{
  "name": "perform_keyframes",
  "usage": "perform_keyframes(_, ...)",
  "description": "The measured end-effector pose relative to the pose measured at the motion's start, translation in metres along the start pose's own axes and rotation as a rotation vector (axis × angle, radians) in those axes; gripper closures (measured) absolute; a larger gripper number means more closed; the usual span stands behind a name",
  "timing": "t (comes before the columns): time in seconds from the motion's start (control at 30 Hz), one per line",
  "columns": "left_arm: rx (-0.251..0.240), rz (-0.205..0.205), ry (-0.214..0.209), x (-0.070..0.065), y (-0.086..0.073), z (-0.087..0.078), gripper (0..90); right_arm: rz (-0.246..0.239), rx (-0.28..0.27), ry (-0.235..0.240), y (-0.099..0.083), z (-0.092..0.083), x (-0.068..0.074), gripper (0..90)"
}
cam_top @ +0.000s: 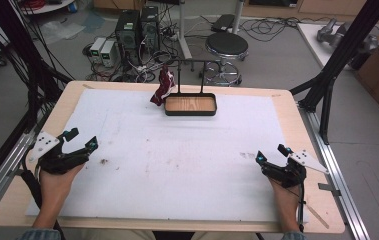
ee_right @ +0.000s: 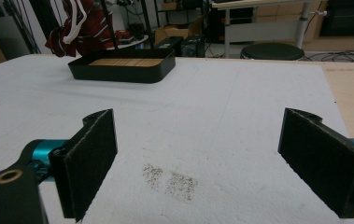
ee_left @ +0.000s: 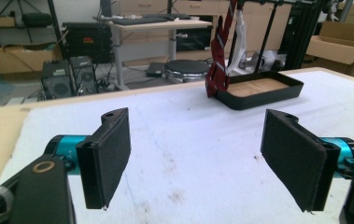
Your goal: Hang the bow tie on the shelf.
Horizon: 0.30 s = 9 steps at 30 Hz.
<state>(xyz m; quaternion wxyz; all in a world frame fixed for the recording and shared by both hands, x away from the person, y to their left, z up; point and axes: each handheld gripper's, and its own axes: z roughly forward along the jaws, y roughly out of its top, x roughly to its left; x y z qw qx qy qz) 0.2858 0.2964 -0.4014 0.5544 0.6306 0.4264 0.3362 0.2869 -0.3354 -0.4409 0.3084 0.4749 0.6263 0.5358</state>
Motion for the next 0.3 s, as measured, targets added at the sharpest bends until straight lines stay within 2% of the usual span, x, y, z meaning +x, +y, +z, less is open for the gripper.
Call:
perform_keyframes(0.1, 0.017, 0.009, 0.003, -0.0021, -0.0074, 0.0007, 24.0, 0.001, 0.0, 0.0, 0.0, 0.0001, 0.0001, 10.8)
perform_keyframes(0.3, 0.032, 0.024, -0.001, -0.0053, -0.0096, 0.0031, 23.9, 0.0, -0.001, 0.001, 0.0, -0.0001, 0.0004, 10.8)
